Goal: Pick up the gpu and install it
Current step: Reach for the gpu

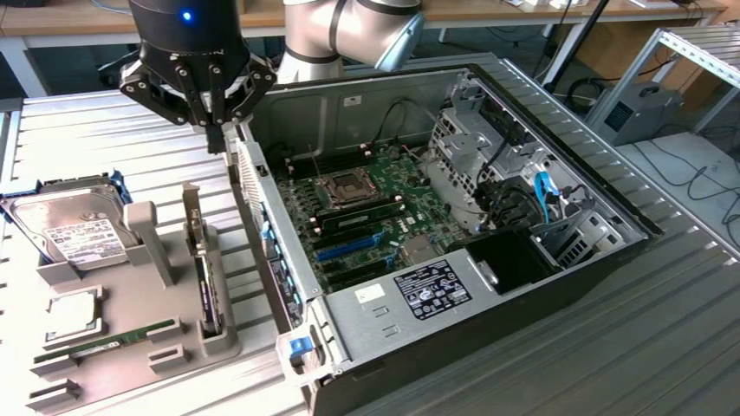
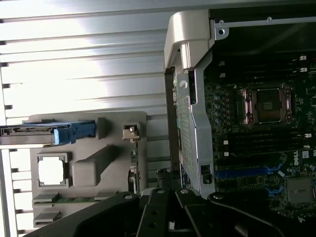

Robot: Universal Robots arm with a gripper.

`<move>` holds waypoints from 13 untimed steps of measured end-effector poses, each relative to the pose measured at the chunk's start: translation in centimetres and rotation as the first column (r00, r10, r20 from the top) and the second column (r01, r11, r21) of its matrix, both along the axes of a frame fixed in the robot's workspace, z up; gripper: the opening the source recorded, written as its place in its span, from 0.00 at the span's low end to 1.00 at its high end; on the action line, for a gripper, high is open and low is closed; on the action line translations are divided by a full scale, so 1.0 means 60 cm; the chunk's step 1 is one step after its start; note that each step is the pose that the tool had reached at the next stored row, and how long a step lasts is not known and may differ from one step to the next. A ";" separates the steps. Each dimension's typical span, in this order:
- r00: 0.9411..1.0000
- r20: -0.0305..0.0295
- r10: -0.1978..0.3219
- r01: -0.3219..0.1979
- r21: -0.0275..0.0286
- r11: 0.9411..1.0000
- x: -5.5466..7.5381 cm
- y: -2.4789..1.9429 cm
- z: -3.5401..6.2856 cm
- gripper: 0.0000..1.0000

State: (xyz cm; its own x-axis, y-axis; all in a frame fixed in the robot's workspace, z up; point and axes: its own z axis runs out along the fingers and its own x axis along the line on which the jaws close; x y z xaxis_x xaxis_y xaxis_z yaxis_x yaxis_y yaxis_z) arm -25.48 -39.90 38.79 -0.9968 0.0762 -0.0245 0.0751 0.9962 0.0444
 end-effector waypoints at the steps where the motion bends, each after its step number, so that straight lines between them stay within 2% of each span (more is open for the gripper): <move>1: 1.000 0.000 0.000 0.000 0.000 1.000 -0.001 0.0000 0.000 0.11; 13: 1.000 0.000 0.000 0.000 0.000 1.000 -0.009 0.0000 -0.001 0.11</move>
State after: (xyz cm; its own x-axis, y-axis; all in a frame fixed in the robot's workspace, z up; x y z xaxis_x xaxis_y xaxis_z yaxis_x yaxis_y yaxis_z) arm -26.01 -39.89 38.73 -0.9968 0.0762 -0.0245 0.0751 0.9962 0.0444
